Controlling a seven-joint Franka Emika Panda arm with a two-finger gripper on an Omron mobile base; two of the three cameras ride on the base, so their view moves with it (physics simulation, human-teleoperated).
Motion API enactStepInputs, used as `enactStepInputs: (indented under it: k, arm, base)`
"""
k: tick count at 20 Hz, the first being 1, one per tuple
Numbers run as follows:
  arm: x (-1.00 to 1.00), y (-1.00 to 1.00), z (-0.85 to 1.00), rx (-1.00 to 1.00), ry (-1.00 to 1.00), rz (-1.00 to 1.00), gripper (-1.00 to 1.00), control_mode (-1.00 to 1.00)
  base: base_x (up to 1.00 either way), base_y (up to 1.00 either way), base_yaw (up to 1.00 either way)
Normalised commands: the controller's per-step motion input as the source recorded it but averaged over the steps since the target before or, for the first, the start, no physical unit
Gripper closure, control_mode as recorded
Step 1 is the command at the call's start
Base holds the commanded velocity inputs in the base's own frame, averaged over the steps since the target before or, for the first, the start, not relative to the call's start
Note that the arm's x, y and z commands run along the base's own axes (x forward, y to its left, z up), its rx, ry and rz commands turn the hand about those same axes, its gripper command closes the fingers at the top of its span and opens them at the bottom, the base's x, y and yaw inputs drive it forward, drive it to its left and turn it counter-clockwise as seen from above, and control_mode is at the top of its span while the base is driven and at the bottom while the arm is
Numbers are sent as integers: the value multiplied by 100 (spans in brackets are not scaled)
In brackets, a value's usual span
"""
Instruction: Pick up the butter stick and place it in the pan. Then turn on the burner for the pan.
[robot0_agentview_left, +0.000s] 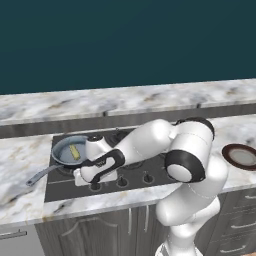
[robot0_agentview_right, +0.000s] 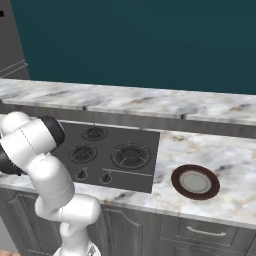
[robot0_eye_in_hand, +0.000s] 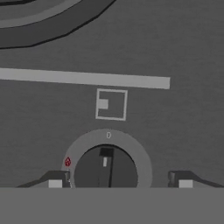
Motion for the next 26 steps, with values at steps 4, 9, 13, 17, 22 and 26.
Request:
enactStepInputs:
  k: [4,9,13,17,22,26]
  arm:
    - [1,0,-1,0,0,0,100,-100]
    - [0,0,0,0,0,0,100,-100]
    - [0,0,-2,0,0,0,100,-100]
    - [0,0,-3,0,0,6,100,-100]
    - [0,0,0,0,0,13,100,-100]
    - [0,0,-1,0,0,17,100,-100]
  base:
    - [0,0,0]
    - [0,0,0]
    - [0,0,0]
    - [0,0,0]
    - [0,0,0]
    - [0,0,0]
